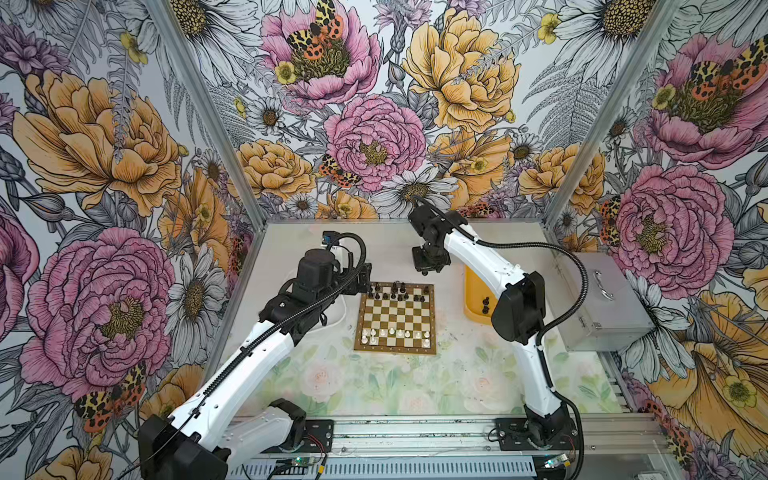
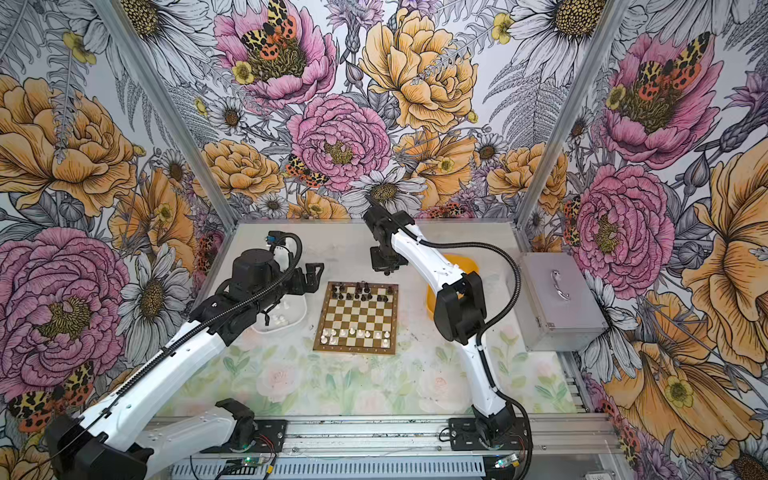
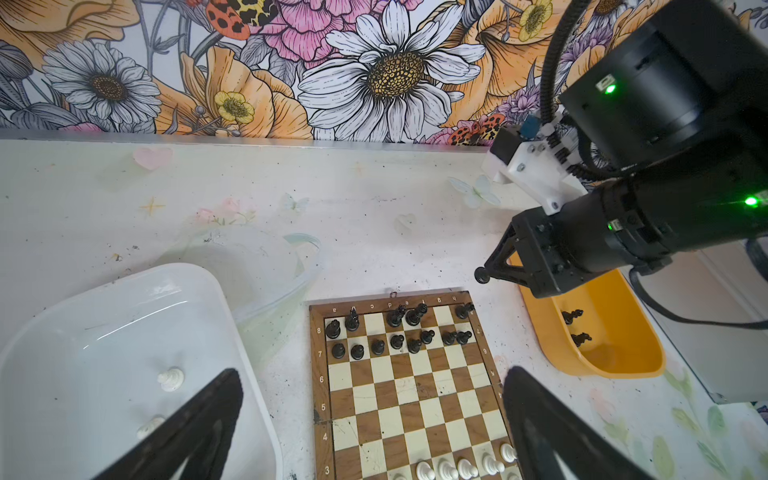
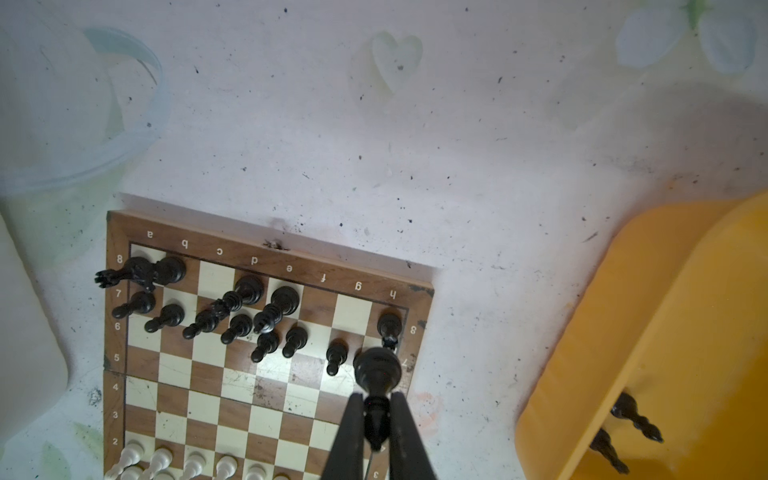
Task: Set up the chess pieces on the board
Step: 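Lower the black pawn onto its square in the black pawn row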
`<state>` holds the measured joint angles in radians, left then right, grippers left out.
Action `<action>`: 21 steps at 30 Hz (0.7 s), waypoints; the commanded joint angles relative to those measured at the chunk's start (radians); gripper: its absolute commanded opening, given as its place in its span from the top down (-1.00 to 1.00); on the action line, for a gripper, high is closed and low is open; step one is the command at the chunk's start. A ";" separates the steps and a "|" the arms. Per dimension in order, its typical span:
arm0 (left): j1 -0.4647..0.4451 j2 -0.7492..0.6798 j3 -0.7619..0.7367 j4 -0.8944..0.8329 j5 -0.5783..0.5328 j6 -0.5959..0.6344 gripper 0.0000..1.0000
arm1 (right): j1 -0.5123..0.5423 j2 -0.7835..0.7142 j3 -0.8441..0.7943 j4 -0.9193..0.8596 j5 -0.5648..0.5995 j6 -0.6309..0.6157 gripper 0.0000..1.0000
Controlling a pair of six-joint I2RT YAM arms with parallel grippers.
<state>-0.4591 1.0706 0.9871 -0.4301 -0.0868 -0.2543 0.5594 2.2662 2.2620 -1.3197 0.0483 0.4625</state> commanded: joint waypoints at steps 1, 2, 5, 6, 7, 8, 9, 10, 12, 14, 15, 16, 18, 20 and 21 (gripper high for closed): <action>0.013 -0.004 -0.013 0.006 0.028 0.013 -0.98 | 0.017 0.041 0.031 0.000 -0.015 0.021 0.87; 0.016 -0.002 -0.013 0.006 0.030 0.013 -0.98 | 0.020 0.047 0.033 0.000 -0.015 0.021 0.87; 0.022 0.000 -0.013 0.008 0.033 0.015 -0.98 | 0.023 0.061 0.036 0.002 -0.022 0.025 0.86; 0.023 0.001 -0.012 0.008 0.033 0.015 -0.98 | 0.024 0.066 0.037 0.002 -0.025 0.024 0.87; 0.025 0.003 -0.011 0.011 0.034 0.015 -0.98 | 0.026 0.072 0.037 0.002 -0.025 0.024 0.87; 0.027 0.004 -0.010 0.011 0.033 0.015 -0.98 | 0.027 0.078 0.037 0.003 -0.026 0.024 0.87; 0.025 0.006 -0.010 0.012 0.034 0.015 -0.98 | 0.027 0.081 0.037 0.003 -0.029 0.024 0.87; 0.026 0.008 -0.008 0.013 0.035 0.015 -0.97 | 0.027 0.088 0.037 0.005 -0.031 0.024 0.87; 0.026 0.012 -0.006 0.013 0.036 0.015 -0.98 | 0.027 0.094 0.039 0.011 -0.034 0.021 0.87; 0.027 0.012 -0.004 0.011 0.035 0.017 -0.98 | 0.027 0.102 0.041 0.014 -0.038 0.018 0.87; 0.028 0.013 -0.004 0.011 0.035 0.018 -0.98 | 0.027 0.107 0.042 0.014 -0.041 0.018 0.87; 0.028 0.014 -0.003 0.011 0.033 0.017 -0.98 | 0.027 0.112 0.044 0.015 -0.046 0.018 0.87; 0.030 0.015 -0.002 0.011 0.035 0.014 -0.98 | 0.027 0.119 0.044 0.018 -0.051 0.019 0.87; 0.030 0.019 -0.001 0.011 0.034 0.013 -0.98 | 0.027 0.124 0.043 0.020 -0.053 0.018 0.87; 0.030 0.021 0.000 0.011 0.034 0.011 -0.98 | 0.027 0.126 0.044 0.023 -0.055 0.016 0.87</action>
<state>-0.4408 1.0855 0.9871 -0.4297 -0.0700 -0.2543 0.5823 2.3650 2.2768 -1.3159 0.0036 0.4740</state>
